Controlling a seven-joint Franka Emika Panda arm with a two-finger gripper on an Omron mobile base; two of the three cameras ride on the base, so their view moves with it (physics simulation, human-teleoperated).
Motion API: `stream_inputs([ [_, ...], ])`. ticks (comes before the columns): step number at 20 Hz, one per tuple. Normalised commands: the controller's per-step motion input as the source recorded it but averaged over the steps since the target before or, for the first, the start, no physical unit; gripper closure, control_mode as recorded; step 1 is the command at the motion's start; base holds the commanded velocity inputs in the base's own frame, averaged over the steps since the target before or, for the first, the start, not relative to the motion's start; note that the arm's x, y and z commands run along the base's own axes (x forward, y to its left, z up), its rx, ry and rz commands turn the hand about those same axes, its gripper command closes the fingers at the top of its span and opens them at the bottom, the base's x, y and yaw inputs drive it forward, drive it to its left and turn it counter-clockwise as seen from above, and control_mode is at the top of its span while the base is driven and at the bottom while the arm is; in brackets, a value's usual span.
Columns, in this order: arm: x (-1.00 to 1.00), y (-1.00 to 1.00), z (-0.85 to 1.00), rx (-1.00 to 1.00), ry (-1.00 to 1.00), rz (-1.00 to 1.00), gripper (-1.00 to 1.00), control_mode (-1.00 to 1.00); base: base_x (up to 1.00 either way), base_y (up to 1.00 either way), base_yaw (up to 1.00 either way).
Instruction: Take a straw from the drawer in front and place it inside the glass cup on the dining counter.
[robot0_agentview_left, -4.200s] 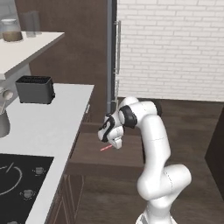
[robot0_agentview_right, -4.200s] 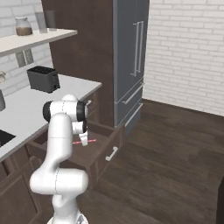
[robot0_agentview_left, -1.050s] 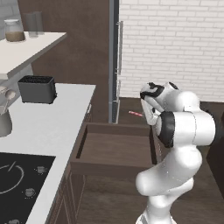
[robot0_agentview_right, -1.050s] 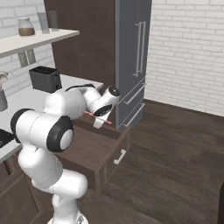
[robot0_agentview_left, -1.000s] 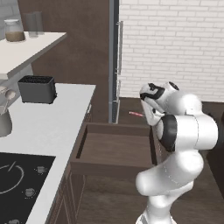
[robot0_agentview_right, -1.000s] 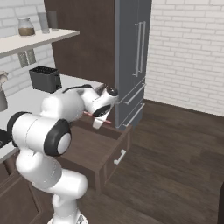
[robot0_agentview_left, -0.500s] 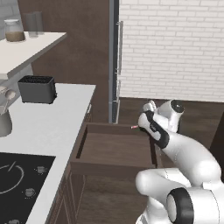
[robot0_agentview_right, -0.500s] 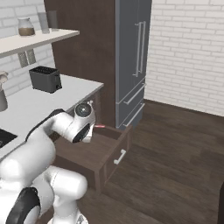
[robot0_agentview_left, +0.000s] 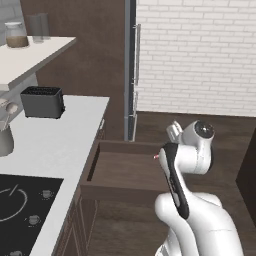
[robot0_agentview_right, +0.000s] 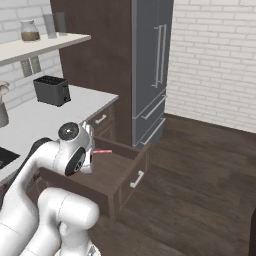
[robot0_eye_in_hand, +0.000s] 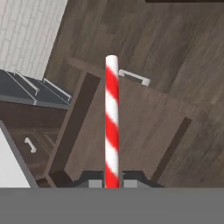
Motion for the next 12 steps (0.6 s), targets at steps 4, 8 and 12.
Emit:
stream_inputs([
  [4,-0.40,0.11,0.32,-0.17,0.15,0.00,1.00,-1.00,0.00,0.00,0.00],
  [8,-0.09,0.19,-0.01,-0.16,0.01,0.00,1.00,-1.00,0.00,0.00,0.00],
  [12,-0.05,0.09,-0.11,-0.08,-0.02,0.00,1.00,-1.00,0.00,0.00,0.00],
])
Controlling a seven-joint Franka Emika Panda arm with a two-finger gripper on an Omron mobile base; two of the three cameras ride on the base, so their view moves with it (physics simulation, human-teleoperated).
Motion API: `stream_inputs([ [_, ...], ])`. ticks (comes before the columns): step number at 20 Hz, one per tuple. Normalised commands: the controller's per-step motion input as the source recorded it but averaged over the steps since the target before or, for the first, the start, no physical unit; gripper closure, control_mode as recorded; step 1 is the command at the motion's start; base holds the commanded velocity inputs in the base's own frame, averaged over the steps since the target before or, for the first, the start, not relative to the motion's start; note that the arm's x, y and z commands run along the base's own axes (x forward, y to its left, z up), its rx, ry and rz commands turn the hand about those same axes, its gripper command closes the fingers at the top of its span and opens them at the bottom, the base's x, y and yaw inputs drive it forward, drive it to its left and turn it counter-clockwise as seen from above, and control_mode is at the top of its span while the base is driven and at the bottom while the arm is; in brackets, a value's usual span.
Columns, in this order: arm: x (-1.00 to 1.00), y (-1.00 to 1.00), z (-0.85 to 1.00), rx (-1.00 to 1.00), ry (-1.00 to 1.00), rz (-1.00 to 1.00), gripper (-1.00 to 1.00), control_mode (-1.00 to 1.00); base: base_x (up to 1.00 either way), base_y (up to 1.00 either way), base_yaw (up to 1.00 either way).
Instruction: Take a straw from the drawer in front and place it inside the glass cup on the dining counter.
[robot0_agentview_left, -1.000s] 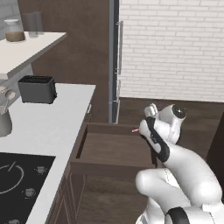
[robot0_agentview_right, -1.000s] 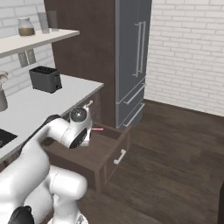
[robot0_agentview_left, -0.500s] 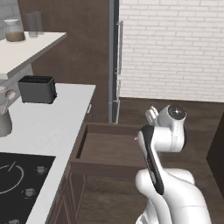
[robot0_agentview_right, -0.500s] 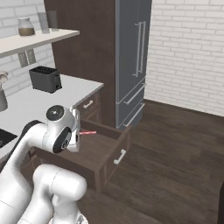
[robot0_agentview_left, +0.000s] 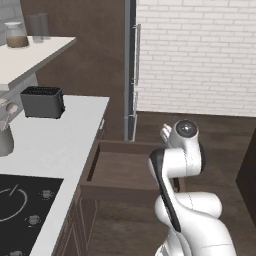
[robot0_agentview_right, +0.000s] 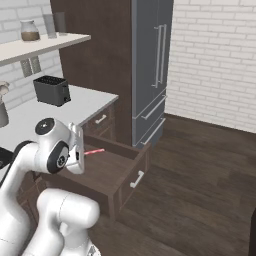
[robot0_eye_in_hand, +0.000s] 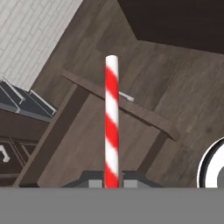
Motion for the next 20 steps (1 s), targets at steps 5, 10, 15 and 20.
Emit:
stream_inputs([
  [5,-0.08,0.01,-0.12,-0.02,-0.05,0.00,1.00,-1.00,0.00,0.00,0.00],
  [10,-0.16,0.00,-0.06,-0.01,-0.05,0.00,1.00,1.00,-0.07,0.00,0.00],
  [15,0.00,0.00,0.00,0.00,0.00,0.00,1.00,1.00,-0.55,-0.06,-0.02],
  [20,0.00,0.00,0.00,0.00,0.00,0.00,1.00,1.00,-0.52,-0.27,-0.11],
])
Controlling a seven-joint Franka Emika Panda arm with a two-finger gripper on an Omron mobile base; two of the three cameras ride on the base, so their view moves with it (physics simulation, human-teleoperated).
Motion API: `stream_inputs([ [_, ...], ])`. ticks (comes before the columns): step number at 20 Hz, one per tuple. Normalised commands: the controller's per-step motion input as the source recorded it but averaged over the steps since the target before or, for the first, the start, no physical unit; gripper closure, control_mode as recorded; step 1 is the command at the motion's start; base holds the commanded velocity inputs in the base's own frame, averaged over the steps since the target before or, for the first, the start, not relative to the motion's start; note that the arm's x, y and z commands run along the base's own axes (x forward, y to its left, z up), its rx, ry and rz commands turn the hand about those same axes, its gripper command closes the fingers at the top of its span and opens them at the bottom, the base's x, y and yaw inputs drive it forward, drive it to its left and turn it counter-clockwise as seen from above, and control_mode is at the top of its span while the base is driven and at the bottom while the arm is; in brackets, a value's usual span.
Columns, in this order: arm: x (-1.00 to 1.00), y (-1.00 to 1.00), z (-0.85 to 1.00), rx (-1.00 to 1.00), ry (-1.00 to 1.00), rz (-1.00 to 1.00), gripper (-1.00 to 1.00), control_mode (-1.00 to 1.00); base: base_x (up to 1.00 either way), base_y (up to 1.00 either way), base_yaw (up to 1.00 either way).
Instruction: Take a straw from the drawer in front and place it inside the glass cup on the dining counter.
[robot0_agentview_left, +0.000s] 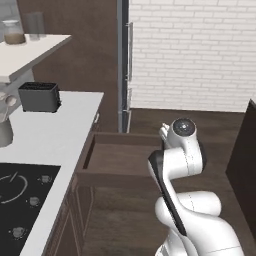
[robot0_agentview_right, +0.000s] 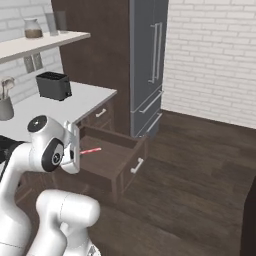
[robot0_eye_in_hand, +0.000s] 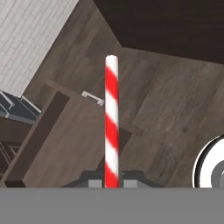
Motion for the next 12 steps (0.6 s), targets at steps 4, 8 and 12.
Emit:
stream_inputs([
  [4,0.00,0.00,0.00,0.00,0.00,0.00,1.00,1.00,-0.25,-0.42,-0.15],
  [8,0.00,0.00,0.00,0.00,0.00,0.00,1.00,1.00,-0.17,-0.54,-0.14],
  [12,0.00,0.00,0.00,0.00,0.00,0.00,1.00,1.00,-0.12,-0.58,-0.12],
])
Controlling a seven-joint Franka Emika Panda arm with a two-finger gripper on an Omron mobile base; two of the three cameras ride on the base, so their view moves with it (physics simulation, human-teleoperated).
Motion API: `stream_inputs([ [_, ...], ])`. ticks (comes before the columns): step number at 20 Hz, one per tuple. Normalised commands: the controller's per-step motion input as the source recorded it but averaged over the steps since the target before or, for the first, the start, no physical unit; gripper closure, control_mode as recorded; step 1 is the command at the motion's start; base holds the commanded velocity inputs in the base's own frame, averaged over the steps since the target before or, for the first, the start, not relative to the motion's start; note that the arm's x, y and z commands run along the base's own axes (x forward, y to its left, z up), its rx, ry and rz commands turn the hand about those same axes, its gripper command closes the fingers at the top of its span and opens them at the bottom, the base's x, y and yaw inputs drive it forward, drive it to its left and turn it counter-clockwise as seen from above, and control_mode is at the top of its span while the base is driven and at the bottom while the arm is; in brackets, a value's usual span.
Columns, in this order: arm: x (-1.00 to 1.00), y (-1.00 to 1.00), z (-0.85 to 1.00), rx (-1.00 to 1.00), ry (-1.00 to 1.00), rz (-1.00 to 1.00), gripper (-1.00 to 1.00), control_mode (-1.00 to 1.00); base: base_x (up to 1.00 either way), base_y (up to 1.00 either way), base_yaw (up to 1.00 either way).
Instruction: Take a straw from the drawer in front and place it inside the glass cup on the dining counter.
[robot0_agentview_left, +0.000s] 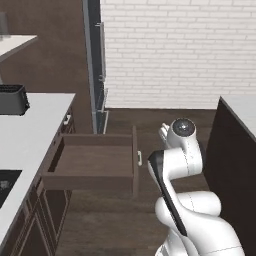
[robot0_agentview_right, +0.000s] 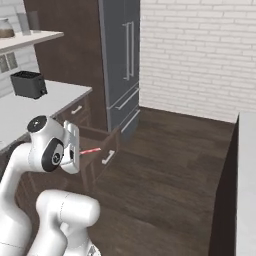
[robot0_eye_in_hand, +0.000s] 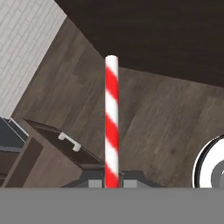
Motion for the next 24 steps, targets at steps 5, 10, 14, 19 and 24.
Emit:
stream_inputs([
  [5,0.00,0.00,0.00,0.00,0.00,0.00,1.00,1.00,-0.04,-0.60,-0.08],
  [10,0.00,0.00,0.00,0.00,0.00,0.00,1.00,1.00,0.02,-0.39,-0.03],
  [14,0.00,0.00,0.00,0.00,0.00,0.00,1.00,1.00,0.24,-0.19,-0.08],
  [19,0.00,0.00,0.00,0.00,0.00,0.00,1.00,1.00,0.62,-0.20,-0.09],
  [24,0.00,0.00,0.00,0.00,0.00,0.00,1.00,1.00,0.87,-0.23,-0.11],
])
